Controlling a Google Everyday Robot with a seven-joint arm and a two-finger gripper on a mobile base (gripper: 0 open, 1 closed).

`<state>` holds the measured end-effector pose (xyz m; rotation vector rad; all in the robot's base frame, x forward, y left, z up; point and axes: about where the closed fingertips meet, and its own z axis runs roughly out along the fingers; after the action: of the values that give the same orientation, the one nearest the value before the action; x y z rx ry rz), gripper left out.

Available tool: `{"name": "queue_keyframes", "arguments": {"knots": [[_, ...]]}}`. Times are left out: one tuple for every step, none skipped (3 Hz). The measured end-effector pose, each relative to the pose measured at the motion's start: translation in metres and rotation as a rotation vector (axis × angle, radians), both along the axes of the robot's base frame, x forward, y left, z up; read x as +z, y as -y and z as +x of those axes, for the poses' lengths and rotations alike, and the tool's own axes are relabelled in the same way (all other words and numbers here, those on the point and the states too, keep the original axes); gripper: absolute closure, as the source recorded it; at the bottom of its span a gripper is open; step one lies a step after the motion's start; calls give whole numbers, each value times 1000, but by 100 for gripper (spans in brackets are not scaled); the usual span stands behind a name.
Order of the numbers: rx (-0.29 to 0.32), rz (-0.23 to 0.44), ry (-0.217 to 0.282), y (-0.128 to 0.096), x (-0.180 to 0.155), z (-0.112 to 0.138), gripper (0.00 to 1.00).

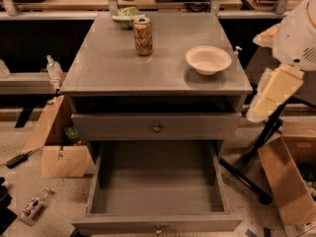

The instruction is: Place orange can into middle drawer

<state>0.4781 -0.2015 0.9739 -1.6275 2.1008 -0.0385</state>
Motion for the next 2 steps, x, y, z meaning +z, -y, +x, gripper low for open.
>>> {"name": "queue_keyframes", "arguments": {"knots": [[16, 224, 130, -12, 6, 52, 0], [64, 463, 290, -49, 36, 107, 0]]}}
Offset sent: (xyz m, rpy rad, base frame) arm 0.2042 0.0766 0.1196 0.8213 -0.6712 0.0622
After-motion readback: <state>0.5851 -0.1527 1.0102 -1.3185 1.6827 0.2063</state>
